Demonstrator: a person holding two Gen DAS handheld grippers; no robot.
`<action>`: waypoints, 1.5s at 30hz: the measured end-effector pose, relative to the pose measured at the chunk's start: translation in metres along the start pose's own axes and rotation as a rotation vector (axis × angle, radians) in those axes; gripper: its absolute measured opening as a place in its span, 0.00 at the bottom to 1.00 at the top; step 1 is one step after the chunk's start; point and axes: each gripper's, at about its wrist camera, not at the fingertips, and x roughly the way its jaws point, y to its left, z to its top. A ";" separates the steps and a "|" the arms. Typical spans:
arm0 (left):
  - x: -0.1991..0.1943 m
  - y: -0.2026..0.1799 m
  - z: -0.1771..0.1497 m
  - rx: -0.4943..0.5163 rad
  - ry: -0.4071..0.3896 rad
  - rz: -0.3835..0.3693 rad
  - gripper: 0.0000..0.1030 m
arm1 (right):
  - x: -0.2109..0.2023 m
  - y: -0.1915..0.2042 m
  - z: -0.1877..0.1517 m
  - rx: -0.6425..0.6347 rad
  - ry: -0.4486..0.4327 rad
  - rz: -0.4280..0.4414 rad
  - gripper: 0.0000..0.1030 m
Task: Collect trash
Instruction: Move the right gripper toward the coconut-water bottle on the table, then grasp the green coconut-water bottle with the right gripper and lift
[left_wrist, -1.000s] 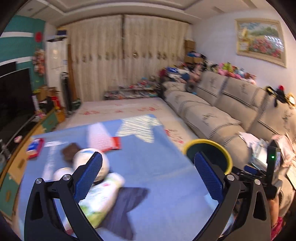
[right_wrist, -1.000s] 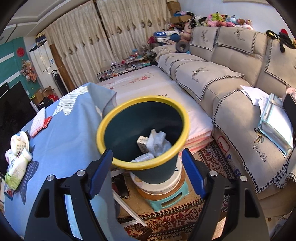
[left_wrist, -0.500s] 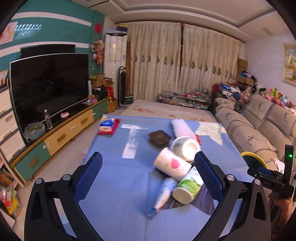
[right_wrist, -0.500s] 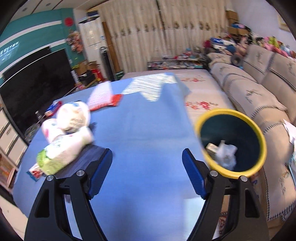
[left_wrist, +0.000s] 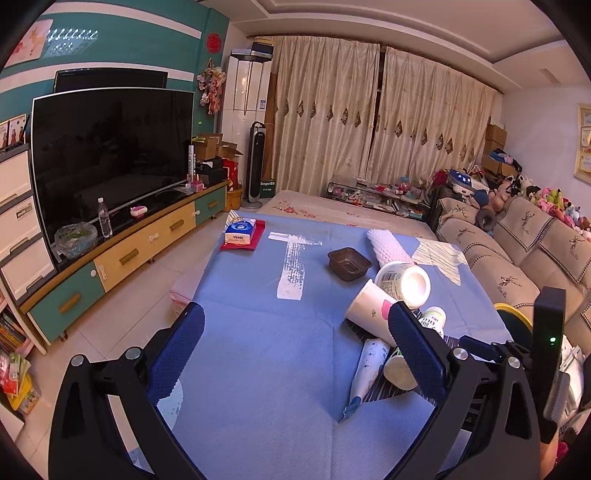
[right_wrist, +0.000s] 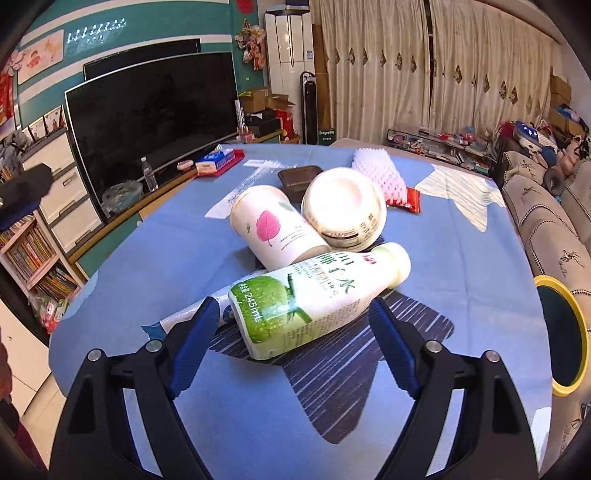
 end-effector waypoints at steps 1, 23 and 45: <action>0.001 0.000 0.000 -0.003 0.004 -0.002 0.95 | 0.002 0.001 -0.001 0.000 0.006 -0.002 0.76; 0.022 -0.031 -0.008 0.022 0.059 -0.037 0.95 | -0.022 -0.116 -0.025 0.201 0.003 -0.174 0.77; 0.040 -0.043 -0.018 0.039 0.098 -0.055 0.95 | 0.028 -0.083 -0.014 0.176 0.069 -0.081 0.50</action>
